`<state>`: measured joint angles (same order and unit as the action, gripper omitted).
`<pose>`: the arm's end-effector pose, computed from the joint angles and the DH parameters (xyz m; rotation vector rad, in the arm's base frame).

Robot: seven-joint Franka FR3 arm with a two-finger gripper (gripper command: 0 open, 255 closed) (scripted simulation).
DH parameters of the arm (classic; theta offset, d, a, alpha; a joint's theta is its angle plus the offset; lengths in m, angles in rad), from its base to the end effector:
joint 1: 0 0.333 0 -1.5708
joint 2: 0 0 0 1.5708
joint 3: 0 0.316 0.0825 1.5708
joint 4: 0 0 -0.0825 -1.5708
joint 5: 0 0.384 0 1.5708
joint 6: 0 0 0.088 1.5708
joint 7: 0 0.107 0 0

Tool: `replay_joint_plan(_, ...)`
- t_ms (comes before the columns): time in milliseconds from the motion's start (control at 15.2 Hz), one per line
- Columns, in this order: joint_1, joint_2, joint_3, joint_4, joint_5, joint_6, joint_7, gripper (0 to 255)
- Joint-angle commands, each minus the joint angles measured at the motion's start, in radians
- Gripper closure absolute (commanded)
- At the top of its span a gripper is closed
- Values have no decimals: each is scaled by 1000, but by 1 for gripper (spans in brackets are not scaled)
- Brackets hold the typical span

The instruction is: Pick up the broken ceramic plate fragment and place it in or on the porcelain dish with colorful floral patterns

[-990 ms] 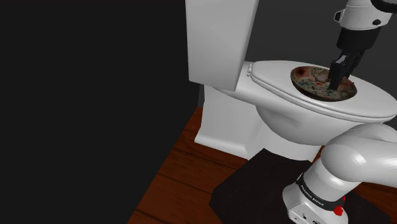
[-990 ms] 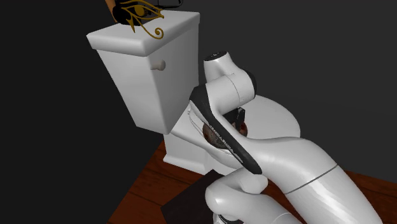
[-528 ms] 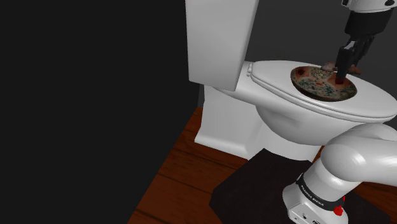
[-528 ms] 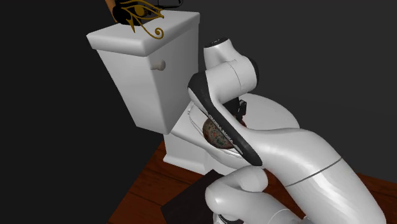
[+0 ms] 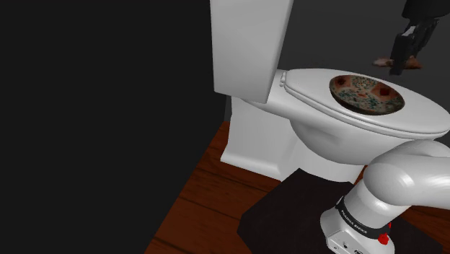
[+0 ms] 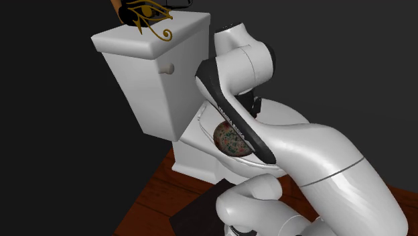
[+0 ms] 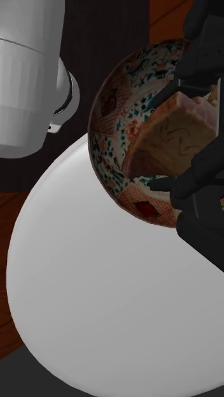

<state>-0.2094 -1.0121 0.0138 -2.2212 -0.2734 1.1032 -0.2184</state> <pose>0.1700 -0.0680 0.6729 2.8952 -0.1380 -0.2290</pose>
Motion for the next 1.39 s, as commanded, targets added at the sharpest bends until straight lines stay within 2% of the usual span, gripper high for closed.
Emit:
replay_joint_plan(0, -2, 18, -1, 40, -5, -21, -10, 255)
replay_joint_plan(132, -3, 28, -1, 61, -6, -31, -13, 255)
replay_joint_plan(264, -6, 118, 6, 115, 4, 3, 1, 255)
replay_joint_plan(1188, 7, 5, -6, -148, 12, 147, 46, 255)
replay_joint_plan(1320, 6, 5, -6, -148, 12, 147, 46, 255)
